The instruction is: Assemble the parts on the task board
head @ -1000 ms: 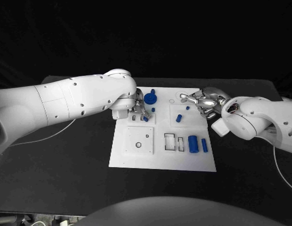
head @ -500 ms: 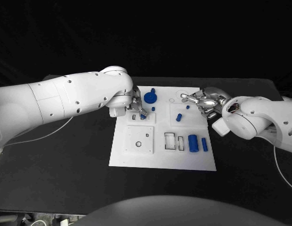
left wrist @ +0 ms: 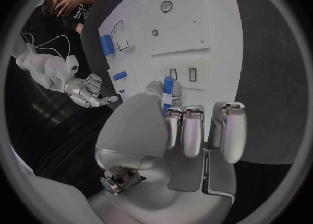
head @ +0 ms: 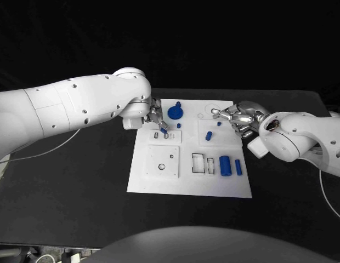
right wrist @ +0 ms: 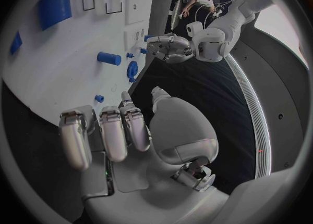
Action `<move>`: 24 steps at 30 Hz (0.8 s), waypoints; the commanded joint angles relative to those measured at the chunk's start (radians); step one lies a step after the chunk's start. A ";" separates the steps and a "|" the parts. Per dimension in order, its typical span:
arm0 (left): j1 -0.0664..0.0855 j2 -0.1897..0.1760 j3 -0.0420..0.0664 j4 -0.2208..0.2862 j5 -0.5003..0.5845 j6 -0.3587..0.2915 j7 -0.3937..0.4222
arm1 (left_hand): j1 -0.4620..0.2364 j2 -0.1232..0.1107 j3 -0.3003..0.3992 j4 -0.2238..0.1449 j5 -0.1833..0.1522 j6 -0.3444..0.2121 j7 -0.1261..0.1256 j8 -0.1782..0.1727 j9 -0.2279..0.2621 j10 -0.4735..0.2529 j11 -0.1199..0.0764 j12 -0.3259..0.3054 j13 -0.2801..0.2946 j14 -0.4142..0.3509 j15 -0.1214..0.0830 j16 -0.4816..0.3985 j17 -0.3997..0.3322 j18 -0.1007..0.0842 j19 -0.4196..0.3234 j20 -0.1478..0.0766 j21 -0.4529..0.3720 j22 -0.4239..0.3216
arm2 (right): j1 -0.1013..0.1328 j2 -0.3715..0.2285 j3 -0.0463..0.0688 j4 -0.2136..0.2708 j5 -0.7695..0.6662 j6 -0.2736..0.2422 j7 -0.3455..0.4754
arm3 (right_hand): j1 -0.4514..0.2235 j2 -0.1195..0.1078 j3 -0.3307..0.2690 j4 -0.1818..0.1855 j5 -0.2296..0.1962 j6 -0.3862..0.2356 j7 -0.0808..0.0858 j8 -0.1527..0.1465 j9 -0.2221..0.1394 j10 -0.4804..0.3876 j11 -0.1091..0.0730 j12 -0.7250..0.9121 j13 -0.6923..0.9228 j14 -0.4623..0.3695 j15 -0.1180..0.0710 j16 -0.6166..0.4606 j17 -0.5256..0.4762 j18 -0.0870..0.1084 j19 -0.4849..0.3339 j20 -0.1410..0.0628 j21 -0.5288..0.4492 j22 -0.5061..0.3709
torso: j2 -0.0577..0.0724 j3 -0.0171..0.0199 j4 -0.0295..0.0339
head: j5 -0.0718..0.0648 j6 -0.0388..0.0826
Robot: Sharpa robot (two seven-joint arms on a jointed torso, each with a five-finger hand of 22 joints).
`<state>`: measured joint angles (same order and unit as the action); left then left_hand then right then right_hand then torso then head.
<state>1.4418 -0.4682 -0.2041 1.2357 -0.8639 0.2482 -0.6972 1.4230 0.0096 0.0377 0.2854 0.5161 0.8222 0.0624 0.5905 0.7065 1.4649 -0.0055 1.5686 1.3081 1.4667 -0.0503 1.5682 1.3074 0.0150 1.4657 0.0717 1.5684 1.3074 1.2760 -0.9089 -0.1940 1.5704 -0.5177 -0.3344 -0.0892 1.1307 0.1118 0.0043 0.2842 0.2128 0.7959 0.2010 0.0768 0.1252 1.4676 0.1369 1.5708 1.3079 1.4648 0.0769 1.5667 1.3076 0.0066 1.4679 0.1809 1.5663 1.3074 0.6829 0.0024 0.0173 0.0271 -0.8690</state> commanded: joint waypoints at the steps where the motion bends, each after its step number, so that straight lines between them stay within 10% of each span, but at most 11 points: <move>1: 0.004 0.005 -0.002 -0.001 -0.004 0.060 -0.109 | -0.004 -0.004 0.002 0.004 0.000 0.030 -0.019 0.002 0.017 0.106 -0.007 0.002 0.263 0.104 -0.006 0.003 0.263 -0.015 0.105 -0.005 0.002 0.263 | -0.002 0.001 0.000 0.001 -0.007 0.013 0.000 | 0.000 0.013 -0.003 -0.001 0.006 -0.008 0.016 0.005 0.001 0.103 0.008 0.000 0.263 0.106 0.006 0.004 0.263 -0.007 0.103 0.008 0.004 0.263 | 0.001 -0.0006 0.0003 | 0.001 -0.002; 24: 0.004 0.034 -0.009 -0.006 -0.075 0.067 -0.158 | 0.015 -0.008 0.026 0.000 -0.014 0.051 -0.028 -0.002 0.027 0.106 -0.016 0.002 0.263 0.104 -0.011 0.003 0.263 -0.015 0.105 -0.007 0.002 0.263 | -0.002 0.004 0.000 0.003 -0.007 0.012 0.001 | 0.002 0.015 -0.004 -0.001 0.007 -0.009 0.018 0.005 0.000 0.103 0.011 0.000 0.263 0.106 0.008 0.004 0.263 -0.007 0.103 0.009 0.004 0.263 | 0.000 -0.0006 0.0004 | 0.005 -0.004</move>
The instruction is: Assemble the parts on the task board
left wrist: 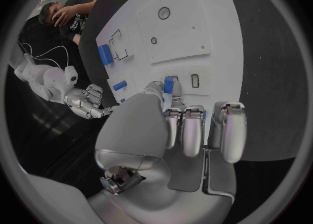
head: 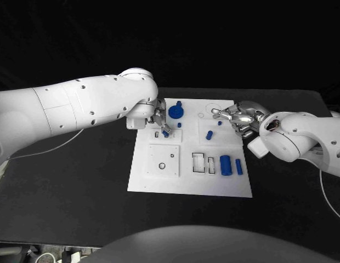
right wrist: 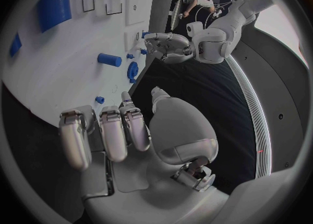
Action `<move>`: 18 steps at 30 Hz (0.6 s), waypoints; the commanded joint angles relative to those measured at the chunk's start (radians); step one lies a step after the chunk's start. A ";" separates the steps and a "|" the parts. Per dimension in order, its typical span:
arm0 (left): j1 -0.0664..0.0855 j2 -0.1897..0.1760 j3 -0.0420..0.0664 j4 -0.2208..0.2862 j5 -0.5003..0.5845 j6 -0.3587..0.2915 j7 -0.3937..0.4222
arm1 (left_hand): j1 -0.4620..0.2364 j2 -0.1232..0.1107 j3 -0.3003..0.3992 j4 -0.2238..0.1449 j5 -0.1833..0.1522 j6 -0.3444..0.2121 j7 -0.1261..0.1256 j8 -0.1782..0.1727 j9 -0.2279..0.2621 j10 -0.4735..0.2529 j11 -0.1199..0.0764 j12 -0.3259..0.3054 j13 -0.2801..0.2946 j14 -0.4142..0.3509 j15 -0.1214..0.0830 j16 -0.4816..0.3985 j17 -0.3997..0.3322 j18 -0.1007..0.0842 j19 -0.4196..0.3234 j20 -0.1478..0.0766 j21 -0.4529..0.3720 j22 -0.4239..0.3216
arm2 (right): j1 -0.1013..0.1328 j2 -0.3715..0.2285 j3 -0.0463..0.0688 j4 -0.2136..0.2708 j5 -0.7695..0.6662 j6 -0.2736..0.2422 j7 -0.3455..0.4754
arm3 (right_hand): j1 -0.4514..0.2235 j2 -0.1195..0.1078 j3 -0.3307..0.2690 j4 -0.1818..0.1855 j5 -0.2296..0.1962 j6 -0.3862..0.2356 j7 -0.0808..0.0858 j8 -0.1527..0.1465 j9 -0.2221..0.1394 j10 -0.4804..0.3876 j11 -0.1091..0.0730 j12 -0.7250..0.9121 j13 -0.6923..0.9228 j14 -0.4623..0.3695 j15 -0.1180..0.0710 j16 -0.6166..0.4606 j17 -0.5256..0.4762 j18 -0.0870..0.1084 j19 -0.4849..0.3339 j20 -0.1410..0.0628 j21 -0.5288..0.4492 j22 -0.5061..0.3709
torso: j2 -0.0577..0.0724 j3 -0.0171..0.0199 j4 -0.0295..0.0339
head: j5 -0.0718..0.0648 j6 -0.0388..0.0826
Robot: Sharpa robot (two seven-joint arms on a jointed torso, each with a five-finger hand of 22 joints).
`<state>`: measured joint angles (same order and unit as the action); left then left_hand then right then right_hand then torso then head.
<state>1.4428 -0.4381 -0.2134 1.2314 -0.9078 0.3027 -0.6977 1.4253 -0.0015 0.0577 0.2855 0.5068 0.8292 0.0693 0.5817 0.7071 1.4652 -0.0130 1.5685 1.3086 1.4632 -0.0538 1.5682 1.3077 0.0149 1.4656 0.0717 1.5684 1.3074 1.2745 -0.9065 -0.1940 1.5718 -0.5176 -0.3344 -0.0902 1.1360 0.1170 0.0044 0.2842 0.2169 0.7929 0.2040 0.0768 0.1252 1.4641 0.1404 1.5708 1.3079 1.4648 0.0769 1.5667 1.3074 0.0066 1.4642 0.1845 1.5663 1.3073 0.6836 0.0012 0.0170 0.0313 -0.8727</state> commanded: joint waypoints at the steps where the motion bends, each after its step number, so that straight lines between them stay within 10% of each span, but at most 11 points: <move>1: 0.003 0.005 0.000 -0.003 -0.034 0.012 -0.159 | 0.013 0.002 0.007 0.000 -0.006 0.045 -0.035 0.007 0.027 0.106 -0.008 0.002 0.262 0.108 -0.008 0.003 0.263 -0.015 0.105 -0.007 0.002 0.263 | -0.001 0.001 0.000 0.001 -0.007 0.012 0.002 | -0.003 0.009 -0.004 -0.001 0.003 -0.006 0.015 0.005 0.000 0.107 0.007 0.000 0.263 0.106 0.008 0.004 0.263 -0.007 0.107 0.006 0.004 0.264 | 0.000 0.0007 0.0008 | 0.001 0.000; 18: 0.003 0.022 -0.002 -0.031 -0.073 0.032 -0.171 | -0.026 -0.014 0.008 0.006 -0.025 0.077 -0.040 0.002 0.044 0.106 -0.013 0.002 0.262 0.108 -0.012 0.003 0.263 -0.015 0.105 -0.013 0.002 0.263 | -0.001 0.003 0.000 -0.001 -0.007 0.013 0.002 | -0.003 0.009 -0.004 -0.001 0.003 -0.006 0.015 0.005 0.000 0.107 0.007 0.000 0.263 0.106 0.008 0.004 0.263 -0.007 0.107 0.006 0.004 0.264 | 0.000 0.0006 -0.0006 | 0.010 0.000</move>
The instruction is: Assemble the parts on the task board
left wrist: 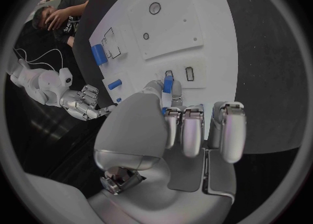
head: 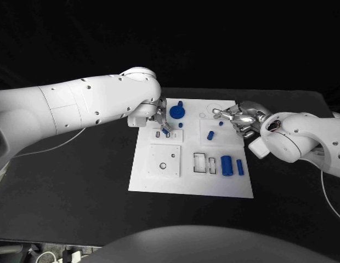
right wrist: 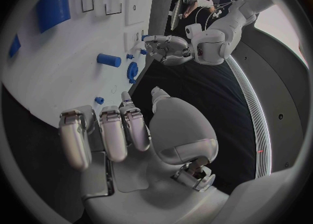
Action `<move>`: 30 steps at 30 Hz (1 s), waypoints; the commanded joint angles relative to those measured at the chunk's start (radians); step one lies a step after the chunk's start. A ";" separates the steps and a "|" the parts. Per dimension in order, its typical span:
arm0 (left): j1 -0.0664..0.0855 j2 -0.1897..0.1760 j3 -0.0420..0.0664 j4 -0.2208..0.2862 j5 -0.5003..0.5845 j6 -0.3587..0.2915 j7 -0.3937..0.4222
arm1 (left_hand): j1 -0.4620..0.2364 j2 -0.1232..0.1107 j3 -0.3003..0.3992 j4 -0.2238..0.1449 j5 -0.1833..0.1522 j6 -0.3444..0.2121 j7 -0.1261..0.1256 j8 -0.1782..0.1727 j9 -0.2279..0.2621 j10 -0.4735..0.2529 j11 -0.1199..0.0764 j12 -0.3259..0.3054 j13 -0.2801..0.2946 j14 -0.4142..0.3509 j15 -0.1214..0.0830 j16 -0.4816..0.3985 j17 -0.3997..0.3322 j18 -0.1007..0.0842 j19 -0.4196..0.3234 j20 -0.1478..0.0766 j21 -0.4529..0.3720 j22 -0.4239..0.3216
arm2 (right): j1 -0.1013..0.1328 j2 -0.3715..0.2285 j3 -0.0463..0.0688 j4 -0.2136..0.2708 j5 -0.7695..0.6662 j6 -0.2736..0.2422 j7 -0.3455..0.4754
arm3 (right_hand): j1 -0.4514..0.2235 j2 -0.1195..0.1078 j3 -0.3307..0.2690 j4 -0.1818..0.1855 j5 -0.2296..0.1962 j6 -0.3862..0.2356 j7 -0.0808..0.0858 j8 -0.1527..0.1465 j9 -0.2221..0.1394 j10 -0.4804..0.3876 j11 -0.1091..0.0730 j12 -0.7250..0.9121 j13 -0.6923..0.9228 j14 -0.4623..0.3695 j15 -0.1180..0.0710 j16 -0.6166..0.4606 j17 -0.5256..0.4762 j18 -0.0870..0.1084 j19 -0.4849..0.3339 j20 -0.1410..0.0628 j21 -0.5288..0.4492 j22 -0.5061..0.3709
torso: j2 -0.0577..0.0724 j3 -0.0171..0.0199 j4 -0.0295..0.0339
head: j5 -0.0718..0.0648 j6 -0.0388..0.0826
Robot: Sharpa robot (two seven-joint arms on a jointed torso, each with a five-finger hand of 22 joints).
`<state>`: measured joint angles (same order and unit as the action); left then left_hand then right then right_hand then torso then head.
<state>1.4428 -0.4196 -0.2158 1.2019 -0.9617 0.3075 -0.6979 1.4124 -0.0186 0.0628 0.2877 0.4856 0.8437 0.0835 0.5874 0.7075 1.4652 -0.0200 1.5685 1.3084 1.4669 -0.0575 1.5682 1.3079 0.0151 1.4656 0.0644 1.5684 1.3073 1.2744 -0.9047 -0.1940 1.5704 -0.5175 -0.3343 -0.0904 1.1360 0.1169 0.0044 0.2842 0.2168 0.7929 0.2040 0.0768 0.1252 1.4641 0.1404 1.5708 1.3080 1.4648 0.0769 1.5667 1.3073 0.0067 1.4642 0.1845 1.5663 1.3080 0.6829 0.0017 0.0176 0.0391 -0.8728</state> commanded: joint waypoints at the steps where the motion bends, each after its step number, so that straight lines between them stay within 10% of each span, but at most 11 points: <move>1: 0.003 0.005 0.000 -0.002 -0.019 0.029 -0.171 | -0.015 0.004 0.004 0.004 -0.003 0.065 -0.055 -0.004 0.044 0.106 -0.006 0.002 0.262 0.104 -0.009 0.003 0.263 -0.015 0.105 -0.006 0.002 0.263 | -0.001 0.002 0.000 0.000 -0.007 0.013 0.002 | -0.003 0.009 -0.005 -0.001 0.003 -0.006 0.015 0.005 0.000 0.107 0.007 0.000 0.263 0.106 0.008 0.004 0.263 -0.007 0.107 0.006 0.004 0.263 | 0.001 0.0001 -0.0014 | 0.002 0.000; 30: -0.002 0.019 -0.001 -0.024 0.011 0.044 -0.167 | -0.024 0.009 0.032 0.001 0.001 0.090 -0.064 -0.014 0.059 0.106 -0.015 0.002 0.262 0.104 -0.015 0.003 0.263 -0.015 0.105 -0.010 0.002 0.263 | -0.001 0.002 0.000 -0.001 -0.006 0.015 0.003 | -0.003 0.010 -0.006 -0.001 0.003 -0.007 0.016 0.005 0.000 0.107 0.008 0.000 0.263 0.106 0.009 0.004 0.263 -0.007 0.107 0.007 0.004 0.263 | 0.000 -0.0005 -0.0009 | 0.003 0.000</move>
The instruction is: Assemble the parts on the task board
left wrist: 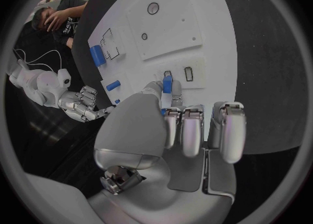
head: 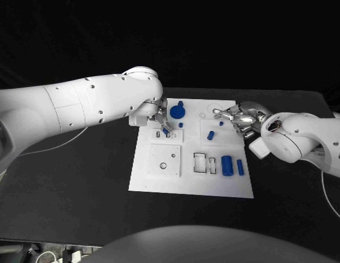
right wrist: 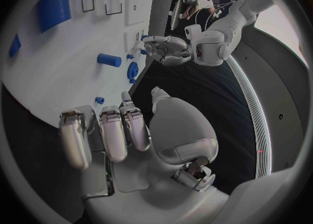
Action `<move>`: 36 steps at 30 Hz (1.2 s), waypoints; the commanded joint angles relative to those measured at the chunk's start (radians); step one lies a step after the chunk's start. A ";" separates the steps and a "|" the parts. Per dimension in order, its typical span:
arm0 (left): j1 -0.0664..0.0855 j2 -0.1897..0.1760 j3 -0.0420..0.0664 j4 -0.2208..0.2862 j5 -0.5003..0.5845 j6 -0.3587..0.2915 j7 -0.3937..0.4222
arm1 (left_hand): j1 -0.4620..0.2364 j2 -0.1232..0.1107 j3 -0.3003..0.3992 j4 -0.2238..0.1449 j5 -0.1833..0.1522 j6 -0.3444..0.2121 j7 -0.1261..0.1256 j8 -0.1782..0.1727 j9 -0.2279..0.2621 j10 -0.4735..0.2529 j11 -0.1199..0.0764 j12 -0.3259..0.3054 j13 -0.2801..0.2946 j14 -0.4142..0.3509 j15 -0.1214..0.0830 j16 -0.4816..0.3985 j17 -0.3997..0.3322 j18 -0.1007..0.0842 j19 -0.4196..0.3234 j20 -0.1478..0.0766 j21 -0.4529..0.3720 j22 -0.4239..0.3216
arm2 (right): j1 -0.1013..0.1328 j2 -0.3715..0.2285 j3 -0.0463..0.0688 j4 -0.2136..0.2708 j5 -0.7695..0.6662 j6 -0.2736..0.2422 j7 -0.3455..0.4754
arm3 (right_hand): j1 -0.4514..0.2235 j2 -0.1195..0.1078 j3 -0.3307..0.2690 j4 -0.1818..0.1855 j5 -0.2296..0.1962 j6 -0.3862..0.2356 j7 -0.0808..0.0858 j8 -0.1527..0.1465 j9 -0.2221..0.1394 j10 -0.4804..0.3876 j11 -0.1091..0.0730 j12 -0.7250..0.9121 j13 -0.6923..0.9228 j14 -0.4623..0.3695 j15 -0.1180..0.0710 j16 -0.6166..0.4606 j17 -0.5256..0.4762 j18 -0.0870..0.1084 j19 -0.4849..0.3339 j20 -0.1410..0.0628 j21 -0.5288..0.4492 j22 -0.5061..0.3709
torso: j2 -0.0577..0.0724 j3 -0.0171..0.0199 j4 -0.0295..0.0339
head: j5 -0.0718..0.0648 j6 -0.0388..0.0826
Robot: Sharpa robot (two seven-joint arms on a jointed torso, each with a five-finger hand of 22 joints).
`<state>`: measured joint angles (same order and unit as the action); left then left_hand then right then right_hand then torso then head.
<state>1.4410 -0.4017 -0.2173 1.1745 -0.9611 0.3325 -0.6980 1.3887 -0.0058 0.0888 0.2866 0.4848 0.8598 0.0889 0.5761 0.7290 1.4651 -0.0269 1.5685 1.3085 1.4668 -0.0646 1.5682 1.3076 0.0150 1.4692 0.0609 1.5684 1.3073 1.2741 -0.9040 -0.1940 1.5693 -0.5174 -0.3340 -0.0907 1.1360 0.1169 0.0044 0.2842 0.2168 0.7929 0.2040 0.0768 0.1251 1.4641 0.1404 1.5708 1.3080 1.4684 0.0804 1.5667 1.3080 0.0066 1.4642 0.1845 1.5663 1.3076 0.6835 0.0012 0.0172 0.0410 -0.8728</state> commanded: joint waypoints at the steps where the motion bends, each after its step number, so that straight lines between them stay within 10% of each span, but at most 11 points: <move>1: -0.001 0.001 0.000 0.005 0.011 0.020 -0.167 | 0.001 -0.007 0.007 0.001 0.002 0.075 -0.069 -0.004 0.038 0.106 -0.008 0.002 0.262 0.104 -0.008 0.003 0.263 -0.015 0.102 -0.007 0.002 0.263 | -0.001 0.001 0.000 0.000 -0.006 0.015 0.003 | -0.003 0.011 -0.006 -0.001 0.003 -0.007 0.016 0.005 0.000 0.107 0.008 0.000 0.263 0.102 0.006 0.004 0.263 -0.007 0.107 0.007 0.004 0.263 | 0.000 0.0002 0.0000 | 0.000 0.000; 36: -0.014 0.006 -0.001 -0.003 0.015 0.010 -0.166 | 0.001 -0.004 0.022 0.004 0.003 0.079 -0.069 -0.011 0.044 0.106 -0.009 0.002 0.262 0.104 -0.010 0.003 0.263 -0.015 0.102 -0.009 0.002 0.263 | -0.001 0.004 0.000 0.002 -0.005 0.016 0.004 | -0.003 0.012 -0.006 -0.001 0.004 -0.007 0.017 0.005 0.000 0.107 0.009 0.000 0.263 0.102 0.007 0.004 0.263 -0.007 0.107 0.008 0.004 0.263 | 0.000 0.0004 -0.0009 | -0.001 0.000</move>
<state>1.4271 -0.3980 -0.2184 1.1725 -0.9516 0.3336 -0.6980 1.3813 -0.0132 0.1053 0.2894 0.4847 0.8655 0.0831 0.5592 0.7710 1.4686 -0.0302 1.5685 1.3084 1.4667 -0.0646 1.5682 1.3074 0.0151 1.4656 0.0574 1.5683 1.3073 1.2735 -0.9013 -0.1940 1.5700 -0.5169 -0.3334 -0.0904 1.1321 0.1209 0.0044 0.2842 0.2168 0.7929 0.2040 0.0768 0.1251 1.4671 0.1433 1.5708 1.3079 1.4684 0.0804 1.5667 1.3076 0.0066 1.4642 0.1845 1.5663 1.3073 0.6838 0.0012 0.0165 0.0414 -0.8728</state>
